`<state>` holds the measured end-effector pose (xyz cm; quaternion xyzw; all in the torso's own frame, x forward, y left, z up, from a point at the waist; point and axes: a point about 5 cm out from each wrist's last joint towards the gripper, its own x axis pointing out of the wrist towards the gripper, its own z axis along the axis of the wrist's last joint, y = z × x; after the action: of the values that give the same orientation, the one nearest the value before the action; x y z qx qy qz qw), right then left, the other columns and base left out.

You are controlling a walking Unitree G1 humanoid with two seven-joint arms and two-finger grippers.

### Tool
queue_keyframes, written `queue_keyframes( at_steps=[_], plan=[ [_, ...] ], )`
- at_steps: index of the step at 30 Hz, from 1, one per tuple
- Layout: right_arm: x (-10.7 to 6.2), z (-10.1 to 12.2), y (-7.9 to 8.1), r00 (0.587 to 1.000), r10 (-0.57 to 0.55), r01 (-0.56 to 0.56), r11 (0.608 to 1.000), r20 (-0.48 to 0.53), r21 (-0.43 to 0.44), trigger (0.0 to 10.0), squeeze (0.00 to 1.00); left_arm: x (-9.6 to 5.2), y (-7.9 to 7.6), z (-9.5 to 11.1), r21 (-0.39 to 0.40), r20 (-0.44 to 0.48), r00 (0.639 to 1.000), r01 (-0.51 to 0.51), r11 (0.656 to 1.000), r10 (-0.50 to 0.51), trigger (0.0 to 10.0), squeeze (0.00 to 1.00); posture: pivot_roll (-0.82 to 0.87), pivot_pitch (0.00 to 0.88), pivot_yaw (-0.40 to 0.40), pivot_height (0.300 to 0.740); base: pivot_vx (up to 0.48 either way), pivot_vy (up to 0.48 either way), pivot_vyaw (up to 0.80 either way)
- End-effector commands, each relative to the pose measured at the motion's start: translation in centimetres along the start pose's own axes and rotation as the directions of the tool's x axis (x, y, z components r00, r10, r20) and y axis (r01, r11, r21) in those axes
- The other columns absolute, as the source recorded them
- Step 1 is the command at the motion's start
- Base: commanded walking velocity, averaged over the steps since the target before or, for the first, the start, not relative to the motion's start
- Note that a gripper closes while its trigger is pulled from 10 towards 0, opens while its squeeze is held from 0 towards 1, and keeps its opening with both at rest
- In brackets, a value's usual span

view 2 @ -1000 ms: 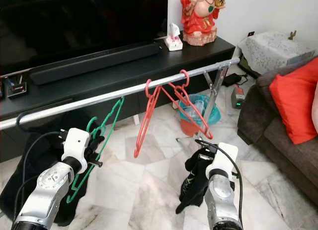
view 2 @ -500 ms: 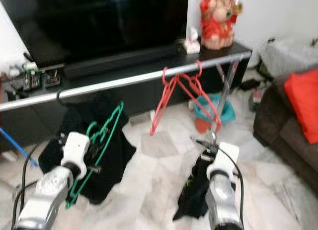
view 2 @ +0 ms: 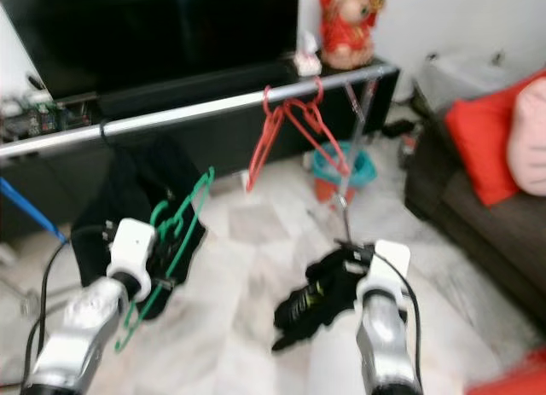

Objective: Hang hanger

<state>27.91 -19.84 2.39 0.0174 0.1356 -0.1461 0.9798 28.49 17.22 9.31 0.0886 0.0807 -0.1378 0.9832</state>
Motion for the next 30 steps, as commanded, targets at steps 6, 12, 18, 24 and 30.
queue_keyframes(
  at_steps=[6,12,18,24,30],
  plan=[
    [0.50,1.49,0.16,0.999,0.006,-0.006,1.000,0.054,-0.003,10.0,0.00,0.09,0.23,0.44,-0.001,0.010,1.000,-0.014,1.000,0.014,10.0,0.00,-0.18,0.000,0.028,0.740,-0.285,0.000,0.00],
    [0.58,1.65,0.17,0.998,0.007,-0.006,1.000,0.057,-0.011,10.0,0.00,0.17,0.28,0.57,-0.002,0.011,1.000,-0.018,1.000,0.018,10.0,0.00,-0.18,0.000,0.026,0.740,-0.284,0.000,0.00],
    [0.54,1.76,0.43,0.998,0.022,-0.021,1.000,0.065,-0.023,10.0,0.00,0.20,0.32,0.62,-0.002,0.010,1.000,-0.021,1.000,0.021,10.0,0.00,-0.18,0.000,0.026,0.740,-0.280,0.000,0.44],
    [0.57,1.71,0.49,0.998,0.025,-0.024,1.000,0.058,-0.016,10.0,0.00,0.23,0.32,0.69,-0.002,0.010,1.000,-0.022,1.000,0.022,10.0,0.00,-0.17,0.000,0.026,0.740,-0.280,0.000,0.70],
    [0.55,1.74,0.56,0.998,0.025,-0.025,1.000,0.055,-0.002,10.0,0.00,0.22,0.30,0.69,-0.002,0.010,1.000,-0.022,1.000,0.022,10.0,0.00,-0.17,0.000,0.026,0.740,-0.281,0.000,0.00]
  ],
)
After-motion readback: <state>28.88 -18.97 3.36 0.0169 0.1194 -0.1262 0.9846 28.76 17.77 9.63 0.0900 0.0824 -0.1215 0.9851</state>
